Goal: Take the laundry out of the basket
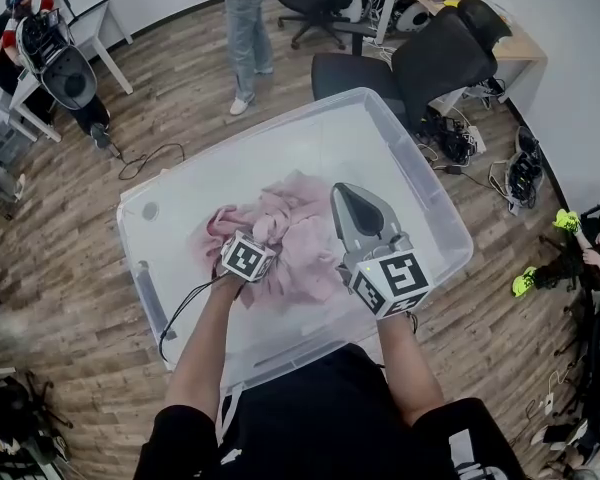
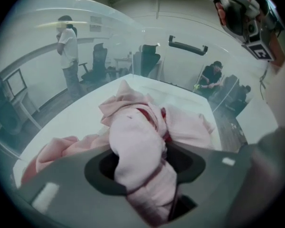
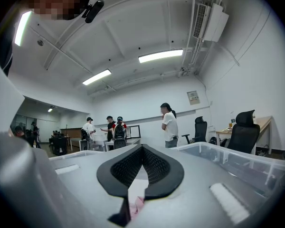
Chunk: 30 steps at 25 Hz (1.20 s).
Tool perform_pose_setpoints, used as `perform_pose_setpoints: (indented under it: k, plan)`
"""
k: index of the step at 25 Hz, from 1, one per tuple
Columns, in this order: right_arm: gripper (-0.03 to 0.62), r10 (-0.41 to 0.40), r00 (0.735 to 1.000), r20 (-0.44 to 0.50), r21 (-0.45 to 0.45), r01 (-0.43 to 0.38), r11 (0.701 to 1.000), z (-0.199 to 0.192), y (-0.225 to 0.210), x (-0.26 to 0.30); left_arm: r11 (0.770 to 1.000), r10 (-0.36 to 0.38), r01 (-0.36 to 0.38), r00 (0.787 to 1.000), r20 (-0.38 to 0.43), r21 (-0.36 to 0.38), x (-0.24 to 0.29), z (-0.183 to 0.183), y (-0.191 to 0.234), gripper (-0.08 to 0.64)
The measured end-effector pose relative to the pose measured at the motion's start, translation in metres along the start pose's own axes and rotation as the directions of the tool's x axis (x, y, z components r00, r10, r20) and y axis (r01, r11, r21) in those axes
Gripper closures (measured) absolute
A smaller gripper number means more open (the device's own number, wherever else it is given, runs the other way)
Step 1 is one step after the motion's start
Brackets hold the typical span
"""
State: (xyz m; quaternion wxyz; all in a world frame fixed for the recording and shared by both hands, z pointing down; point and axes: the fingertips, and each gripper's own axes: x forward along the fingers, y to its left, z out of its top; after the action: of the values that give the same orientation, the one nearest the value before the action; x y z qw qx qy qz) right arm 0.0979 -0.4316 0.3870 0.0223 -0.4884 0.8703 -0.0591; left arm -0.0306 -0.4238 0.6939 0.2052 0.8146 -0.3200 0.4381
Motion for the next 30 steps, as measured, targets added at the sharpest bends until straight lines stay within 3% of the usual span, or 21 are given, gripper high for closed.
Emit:
perform_pose_setpoints:
  k: [16,30]
  plan:
    - [0.597,0.000,1.000,0.001,-0.008,0.000,1.000,0.000,0.006,0.001,0.998,0.037,-0.031,0.994,0.099,-0.056,-0.016,0.001,0.001,0.356]
    - [0.597,0.019,1.000,0.000,-0.019,-0.019,1.000,0.004,0.013,0.003,0.995,0.077,-0.061,0.975,0.207,-0.081,-0.053,0.026,0.005,0.362]
